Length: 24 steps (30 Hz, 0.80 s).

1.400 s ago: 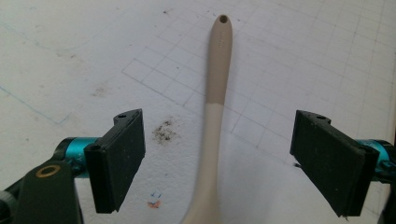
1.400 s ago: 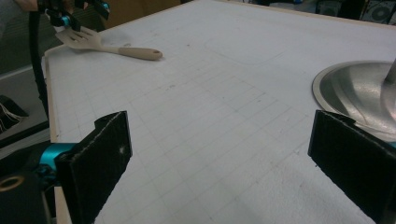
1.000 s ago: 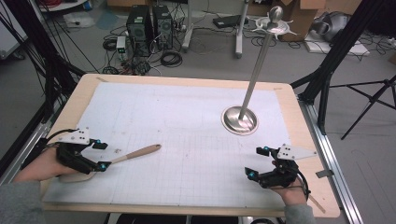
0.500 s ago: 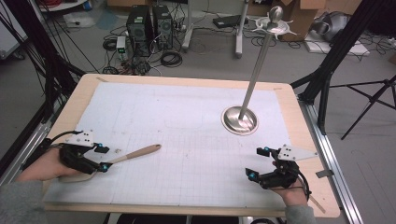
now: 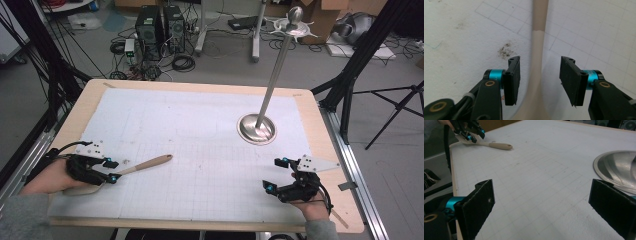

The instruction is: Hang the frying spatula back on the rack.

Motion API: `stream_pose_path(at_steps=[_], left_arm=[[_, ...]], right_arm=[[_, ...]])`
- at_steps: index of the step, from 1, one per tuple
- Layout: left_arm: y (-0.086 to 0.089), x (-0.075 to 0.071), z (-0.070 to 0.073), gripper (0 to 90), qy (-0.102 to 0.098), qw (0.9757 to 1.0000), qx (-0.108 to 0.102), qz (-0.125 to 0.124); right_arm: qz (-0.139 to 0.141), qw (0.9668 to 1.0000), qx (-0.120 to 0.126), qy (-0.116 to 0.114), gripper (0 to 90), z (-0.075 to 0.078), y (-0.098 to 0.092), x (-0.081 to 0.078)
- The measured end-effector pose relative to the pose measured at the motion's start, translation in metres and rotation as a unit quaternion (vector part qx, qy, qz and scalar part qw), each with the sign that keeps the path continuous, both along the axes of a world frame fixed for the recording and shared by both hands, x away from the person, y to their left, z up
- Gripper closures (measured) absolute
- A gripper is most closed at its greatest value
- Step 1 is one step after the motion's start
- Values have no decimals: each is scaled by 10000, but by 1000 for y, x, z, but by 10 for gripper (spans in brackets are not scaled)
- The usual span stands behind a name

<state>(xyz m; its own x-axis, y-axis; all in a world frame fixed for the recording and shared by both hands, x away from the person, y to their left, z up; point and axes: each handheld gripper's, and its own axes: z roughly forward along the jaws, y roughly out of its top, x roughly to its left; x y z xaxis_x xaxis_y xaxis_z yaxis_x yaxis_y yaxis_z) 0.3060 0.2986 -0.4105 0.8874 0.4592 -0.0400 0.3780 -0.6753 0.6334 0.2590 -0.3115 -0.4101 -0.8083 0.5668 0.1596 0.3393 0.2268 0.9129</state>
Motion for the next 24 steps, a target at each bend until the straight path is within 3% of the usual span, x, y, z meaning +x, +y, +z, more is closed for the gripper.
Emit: stream_pose_path(at_steps=[6, 13, 16, 19, 24], left_arm=[[-1, 1, -2, 554, 46, 9999, 121, 51], [-5, 3, -5, 585, 115, 9990, 430, 0], [-7, 3, -7, 603, 126, 9992, 383, 71], [-6, 4, -7, 618, 140, 9984, 553, 52], [-6, 3, -8, 657, 112, 9983, 573, 25]], right_arm=[[-5, 10000, -1, 10, 55, 0, 0, 0], [13, 10000, -8, -8, 56, 0, 0, 0], [-5, 10000, -7, 15, 56, 0, -1, -1], [-4, 10000, 5, 22, 55, 0, 0, -1], [-8, 10000, 12, 11, 55, 0, -1, -1]])
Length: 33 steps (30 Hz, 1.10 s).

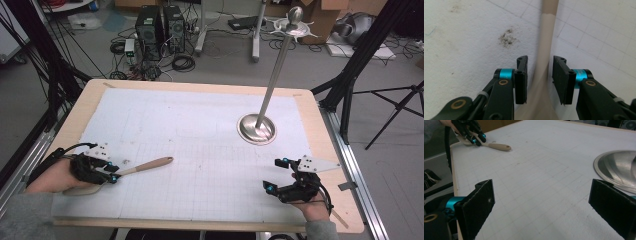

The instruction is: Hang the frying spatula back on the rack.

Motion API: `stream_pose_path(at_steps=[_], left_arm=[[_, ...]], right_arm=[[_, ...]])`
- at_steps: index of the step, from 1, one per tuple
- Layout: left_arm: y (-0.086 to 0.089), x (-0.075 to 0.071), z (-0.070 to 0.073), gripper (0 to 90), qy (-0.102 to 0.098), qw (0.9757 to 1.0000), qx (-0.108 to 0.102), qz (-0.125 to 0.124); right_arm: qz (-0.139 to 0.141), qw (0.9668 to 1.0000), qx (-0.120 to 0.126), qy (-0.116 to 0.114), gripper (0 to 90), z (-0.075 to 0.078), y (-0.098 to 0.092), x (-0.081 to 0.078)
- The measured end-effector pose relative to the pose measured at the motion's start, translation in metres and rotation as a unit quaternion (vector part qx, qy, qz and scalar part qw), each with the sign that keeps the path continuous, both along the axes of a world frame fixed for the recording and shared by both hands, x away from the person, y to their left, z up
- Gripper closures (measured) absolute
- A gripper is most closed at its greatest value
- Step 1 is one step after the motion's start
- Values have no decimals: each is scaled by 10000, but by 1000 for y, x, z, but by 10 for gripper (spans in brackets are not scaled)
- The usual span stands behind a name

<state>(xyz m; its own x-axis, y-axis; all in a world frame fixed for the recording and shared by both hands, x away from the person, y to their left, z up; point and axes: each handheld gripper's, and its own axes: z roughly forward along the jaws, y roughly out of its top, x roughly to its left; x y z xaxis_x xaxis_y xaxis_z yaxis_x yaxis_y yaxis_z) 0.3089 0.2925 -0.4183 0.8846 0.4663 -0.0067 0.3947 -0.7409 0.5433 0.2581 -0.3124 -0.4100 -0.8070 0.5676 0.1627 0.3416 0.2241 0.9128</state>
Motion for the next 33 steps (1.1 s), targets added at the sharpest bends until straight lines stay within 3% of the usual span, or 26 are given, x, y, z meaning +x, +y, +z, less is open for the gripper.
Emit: stream_pose_path(at_steps=[4, 22, 33], left_arm=[[-1, -1, 0, 747, -30, 10000, 47, -49], [-1, -1, 1, 769, -55, 9999, -1, 114], [2, 0, 9, 768, -94, 9980, -545, 297]], right_arm=[[-1, 10000, -11, 8, 55, -1, 0, 0], [1, 10000, 30, 0, 55, 0, -1, 0], [-19, 10000, 18, -29, 56, 1, -1, -1]])
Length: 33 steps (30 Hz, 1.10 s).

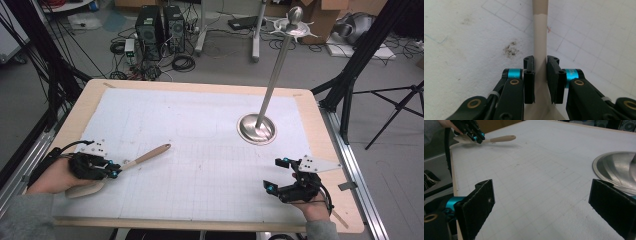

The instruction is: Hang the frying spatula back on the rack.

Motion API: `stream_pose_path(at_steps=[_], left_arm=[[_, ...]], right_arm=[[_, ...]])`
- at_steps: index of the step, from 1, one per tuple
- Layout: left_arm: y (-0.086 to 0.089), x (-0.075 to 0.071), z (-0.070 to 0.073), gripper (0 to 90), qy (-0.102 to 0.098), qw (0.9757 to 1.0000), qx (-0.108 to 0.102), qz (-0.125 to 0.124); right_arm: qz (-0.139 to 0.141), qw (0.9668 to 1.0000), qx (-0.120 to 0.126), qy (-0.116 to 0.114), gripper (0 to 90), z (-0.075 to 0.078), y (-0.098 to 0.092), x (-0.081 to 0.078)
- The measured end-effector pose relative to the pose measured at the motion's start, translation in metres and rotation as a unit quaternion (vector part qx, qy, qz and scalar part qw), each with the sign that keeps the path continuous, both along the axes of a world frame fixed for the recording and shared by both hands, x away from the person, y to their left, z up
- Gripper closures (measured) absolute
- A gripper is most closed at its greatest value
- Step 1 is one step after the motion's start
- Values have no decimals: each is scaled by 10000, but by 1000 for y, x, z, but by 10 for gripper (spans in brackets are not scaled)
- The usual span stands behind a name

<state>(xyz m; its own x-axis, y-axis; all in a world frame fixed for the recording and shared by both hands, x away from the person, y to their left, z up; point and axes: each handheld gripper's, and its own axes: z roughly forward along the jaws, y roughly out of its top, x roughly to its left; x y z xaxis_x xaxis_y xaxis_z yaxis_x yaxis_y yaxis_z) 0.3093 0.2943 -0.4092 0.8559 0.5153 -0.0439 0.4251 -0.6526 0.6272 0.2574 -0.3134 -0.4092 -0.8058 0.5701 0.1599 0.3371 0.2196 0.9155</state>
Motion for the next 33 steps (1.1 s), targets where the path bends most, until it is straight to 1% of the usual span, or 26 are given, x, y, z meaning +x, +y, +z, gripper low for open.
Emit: stream_pose_path(at_steps=[1, 2, 5, 6, 8, 9, 10, 11, 13, 18, 19, 23, 24, 25, 27, 28, 29, 30, 33], left_arm=[[0, 0, 1, 768, 3, 10000, -85, 40], [0, 1, 2, 769, 9, 9999, -144, 65], [0, 1, 6, 768, -12, 9995, -296, 93], [0, 1, 7, 769, -23, 9994, -341, 100], [-2, 0, 9, 768, 21, 9991, -396, 117], [-4, 1, 10, 768, 107, 9989, -423, 164], [-5, 1, 11, 768, 132, 9988, -432, 206], [-7, 1, 12, 768, 100, 9989, -411, 218], [-9, 1, 12, 768, 110, 9988, -421, 210], [-12, 1, 15, 768, 20, 9988, -426, 255], [-12, 1, 15, 768, 25, 9985, -458, 290], [-15, 2, 18, 768, -60, 9978, -519, 420], [-16, 2, 19, 768, -80, 9977, -518, 428], [-17, 1, 19, 768, -77, 9975, -551, 434], [-21, -1, 21, 768, -94, 9976, -571, 369], [-23, -1, 22, 768, -126, 9977, -558, 364], [-25, -1, 23, 768, -148, 9975, -563, 389], [-28, -1, 24, 768, -153, 9973, -586, 414], [-34, -3, 27, 768, -265, 9970, -608, 403]], right_arm=[[1, 10000, -2, -28, 55, 0, 0, 1], [3, 10000, 10, 8, 55, 0, 0, 0], [-13, 10000, -5, -10, 55, -1, 0, 1], [-3, 10000, -4, 18, 55, -1, 0, 1], [-10, 10000, -6, 17, 55, -1, 0, 1], [-10, 10000, -6, 17, 55, -1, 0, 1], [-10, 10000, 2, -18, 55, -1, 0, 1], [-11, 10000, 2, -19, 55, -1, 0, 1], [-10, 10000, 12, -8, 55, -1, 0, 1], [-2, 10000, 24, 0, 55, 0, 0, 1], [0, 10000, 20, -7, 56, 0, 0, 1], [-7, 10000, 39, -15, 55, 0, -1, 2], [-9, 10000, 39, 27, 55, 0, -1, 2], [-10, 10000, 39, 19, 55, 0, -1, 2], [26, 10000, 40, -19, 55, -1, 0, 4], [24, 10000, 66, 35, 55, 0, 1, 4], [24, 10000, 81, -5, 55, 0, 1, 4], [44, 9999, 91, 41, 55, 0, 1, 4], [64, 9999, 97, 29, 55, 0, 1, 4]])
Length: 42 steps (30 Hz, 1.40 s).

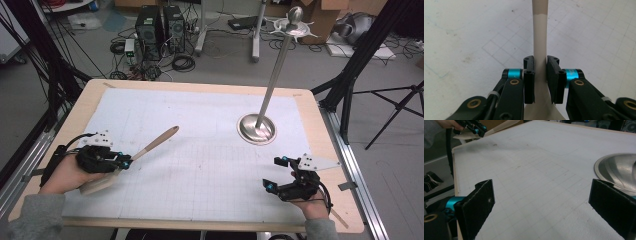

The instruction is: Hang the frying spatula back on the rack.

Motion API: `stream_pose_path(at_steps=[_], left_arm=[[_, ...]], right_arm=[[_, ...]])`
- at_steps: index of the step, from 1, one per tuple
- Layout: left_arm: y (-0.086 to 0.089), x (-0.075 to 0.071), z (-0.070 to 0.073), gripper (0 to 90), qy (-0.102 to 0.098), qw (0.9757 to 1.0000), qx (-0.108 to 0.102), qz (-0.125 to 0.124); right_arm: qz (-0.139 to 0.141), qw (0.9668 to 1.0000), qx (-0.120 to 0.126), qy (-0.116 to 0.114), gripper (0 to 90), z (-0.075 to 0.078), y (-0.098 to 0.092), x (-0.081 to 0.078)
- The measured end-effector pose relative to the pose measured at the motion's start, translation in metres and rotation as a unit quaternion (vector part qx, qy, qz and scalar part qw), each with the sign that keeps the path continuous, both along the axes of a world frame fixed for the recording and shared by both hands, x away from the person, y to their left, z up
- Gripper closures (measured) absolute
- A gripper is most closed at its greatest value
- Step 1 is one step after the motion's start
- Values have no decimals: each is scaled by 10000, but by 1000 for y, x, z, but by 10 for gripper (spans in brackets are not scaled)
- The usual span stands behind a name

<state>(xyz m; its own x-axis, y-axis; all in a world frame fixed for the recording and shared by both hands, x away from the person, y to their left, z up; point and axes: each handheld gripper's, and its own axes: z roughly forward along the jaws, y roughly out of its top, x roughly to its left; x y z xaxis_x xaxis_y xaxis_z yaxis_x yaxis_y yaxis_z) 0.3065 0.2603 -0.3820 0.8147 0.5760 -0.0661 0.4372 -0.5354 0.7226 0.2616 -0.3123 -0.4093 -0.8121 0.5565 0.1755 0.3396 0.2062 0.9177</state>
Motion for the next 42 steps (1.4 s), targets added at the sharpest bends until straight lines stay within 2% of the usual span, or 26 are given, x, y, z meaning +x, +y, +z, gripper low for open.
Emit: stream_pose_path(at_steps=[2, 4, 7, 18, 31, 35, 42], left_arm=[[-4, -2, 0, 768, -89, 9999, 85, -54], [-6, -3, -1, 767, -99, 9999, 82, -79], [-9, -1, 1, 768, -147, 9999, 89, 2], [-29, 5, 19, 768, -275, 9992, -292, -89], [-55, 16, 35, 768, -353, 9981, -442, -243], [-62, 18, 40, 768, -456, 9966, -544, -429], [-76, 23, 51, 769, -531, 9964, -437, -501]], right_arm=[[-18, 10000, 27, -58, 55, 1, -1, 0], [-27, 9999, 87, -60, 55, 1, -2, 0], [-40, 9999, 130, -65, 55, 2, -3, -1], [-12, 9999, 149, -83, 55, 3, -1, 0], [4, 9998, 175, -96, 55, 4, -1, 0], [10, 9998, 183, -92, 55, 4, -1, 0], [8, 9998, 182, -121, 55, 4, 0, -1]])
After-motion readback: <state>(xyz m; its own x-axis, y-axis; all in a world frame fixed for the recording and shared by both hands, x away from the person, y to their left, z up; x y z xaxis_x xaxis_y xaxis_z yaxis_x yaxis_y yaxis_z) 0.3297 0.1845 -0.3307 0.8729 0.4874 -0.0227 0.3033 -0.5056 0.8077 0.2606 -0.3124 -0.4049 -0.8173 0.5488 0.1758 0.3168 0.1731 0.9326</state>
